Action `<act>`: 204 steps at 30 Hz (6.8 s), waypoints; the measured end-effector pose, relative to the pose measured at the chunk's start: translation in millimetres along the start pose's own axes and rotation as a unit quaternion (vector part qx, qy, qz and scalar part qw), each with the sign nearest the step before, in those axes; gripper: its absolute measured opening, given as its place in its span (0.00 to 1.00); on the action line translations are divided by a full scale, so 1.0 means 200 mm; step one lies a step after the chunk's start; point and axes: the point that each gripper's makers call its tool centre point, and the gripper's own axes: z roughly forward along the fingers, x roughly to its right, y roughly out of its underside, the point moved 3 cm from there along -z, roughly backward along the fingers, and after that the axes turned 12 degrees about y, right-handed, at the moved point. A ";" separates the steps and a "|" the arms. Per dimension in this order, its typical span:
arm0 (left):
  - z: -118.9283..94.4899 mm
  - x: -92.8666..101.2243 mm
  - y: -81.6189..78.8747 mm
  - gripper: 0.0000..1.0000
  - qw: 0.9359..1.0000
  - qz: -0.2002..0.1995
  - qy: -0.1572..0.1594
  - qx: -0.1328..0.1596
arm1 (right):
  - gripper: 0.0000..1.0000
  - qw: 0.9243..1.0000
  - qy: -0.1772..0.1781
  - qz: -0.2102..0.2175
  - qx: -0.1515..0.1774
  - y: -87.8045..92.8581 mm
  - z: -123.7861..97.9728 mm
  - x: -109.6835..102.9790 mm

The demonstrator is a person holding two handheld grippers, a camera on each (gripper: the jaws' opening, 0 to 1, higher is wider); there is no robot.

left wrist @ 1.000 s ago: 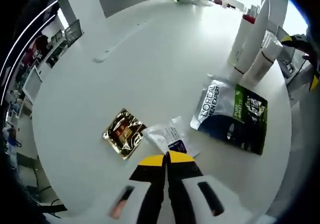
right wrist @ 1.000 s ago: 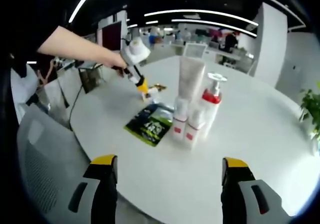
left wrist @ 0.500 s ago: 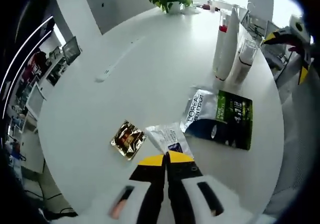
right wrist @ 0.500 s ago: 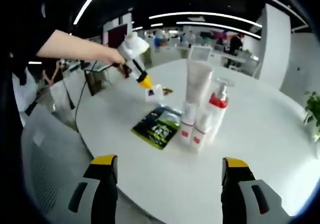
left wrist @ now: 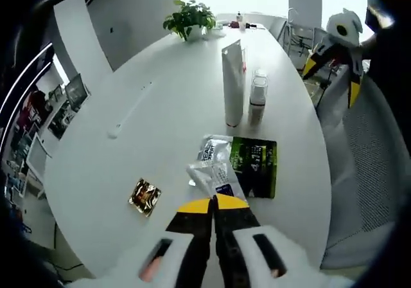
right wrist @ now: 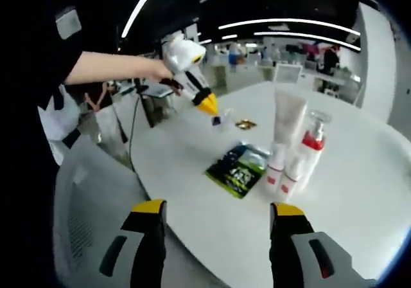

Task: Arrange the skincare products in the storage area until every visible bottle or jar stands upright without overlapping.

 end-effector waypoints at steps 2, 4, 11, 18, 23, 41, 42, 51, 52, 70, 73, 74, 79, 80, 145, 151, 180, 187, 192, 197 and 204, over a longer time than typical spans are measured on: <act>0.00 0.06 -0.04 0.03 1.000 0.013 0.010 0.006 | 0.67 1.000 -0.007 0.015 0.008 -0.01 0.00 0.00; 0.00 0.09 -0.06 0.03 1.000 0.018 0.014 0.007 | 0.65 1.000 -0.016 0.021 0.010 -0.03 -0.01 -0.01; -0.01 0.33 -0.21 0.03 0.996 0.071 0.057 0.013 | 0.61 0.999 -0.044 0.016 0.016 -0.05 -0.03 -0.01; -0.03 0.48 -0.34 0.03 0.991 0.110 0.074 0.028 | 0.47 0.995 -0.084 0.053 0.018 -0.07 -0.02 -0.03; -0.01 0.58 -0.39 0.03 0.987 0.123 0.095 0.033 | 0.42 0.993 -0.096 0.066 0.027 -0.11 -0.03 -0.02; -0.02 0.78 -0.54 0.03 0.977 0.135 0.153 0.066 | 0.14 0.976 -0.185 0.107 0.053 -0.19 -0.05 -0.13; -0.02 0.78 -0.53 0.03 0.977 0.133 0.151 0.067 | 0.11 0.974 -0.189 0.110 0.055 -0.19 -0.05 -0.13; -0.04 0.78 -0.51 0.03 0.979 0.118 0.151 0.070 | 0.00 0.970 -0.214 0.091 0.065 -0.21 -0.06 -0.19; -0.05 0.78 -0.51 0.03 0.979 0.113 0.152 0.073 | 0.00 0.977 -0.185 0.083 0.068 -0.21 -0.04 -0.15; -0.15 0.72 -0.52 0.26 0.935 -0.114 0.135 0.307 | 0.00 0.939 -0.232 0.226 0.112 -0.29 -0.13 -0.13; -0.16 0.71 -0.50 0.28 0.918 -0.151 0.121 0.345 | 0.00 0.929 -0.240 0.252 0.126 -0.32 -0.14 -0.13; -0.16 0.71 -0.50 0.28 0.912 -0.167 0.113 0.358 | 0.00 0.926 -0.240 0.261 0.131 -0.33 -0.14 -0.12; -0.16 0.76 -0.50 0.25 0.884 -0.208 0.112 0.403 | 0.00 0.910 -0.251 0.297 0.141 -0.35 -0.15 -0.11; -0.16 0.77 -0.50 0.23 0.883 -0.211 0.112 0.405 | 0.00 0.909 -0.250 0.301 0.141 -0.35 -0.14 -0.11; 0.08 0.35 0.33 0.00 0.808 -0.480 -0.006 0.342 | 0.99 0.989 -0.045 0.138 -0.001 0.03 0.13 -0.04; 0.12 0.31 0.39 0.00 0.798 -0.502 -0.011 0.333 | 0.99 0.987 -0.034 0.159 0.008 0.01 0.13 0.00; 0.25 0.26 0.52 0.00 0.781 -0.555 -0.017 0.285 | 0.97 0.985 -0.045 0.167 -0.007 0.03 0.15 0.00; 0.26 0.27 0.54 0.00 0.792 -0.551 -0.023 0.262 | 0.96 0.985 -0.045 0.168 -0.010 0.04 0.15 0.00; 0.25 0.25 0.52 0.00 0.802 -0.539 -0.026 0.255 | 0.96 0.984 -0.045 0.170 -0.012 0.04 0.15 0.00; 0.25 0.24 0.53 0.00 0.819 -0.524 -0.031 0.231 | 0.96 0.984 -0.044 0.171 -0.013 0.05 0.15 0.00; 0.24 0.22 0.53 0.06 0.832 -0.509 -0.042 0.215 | 0.95 0.984 -0.044 0.173 -0.015 0.05 0.15 0.00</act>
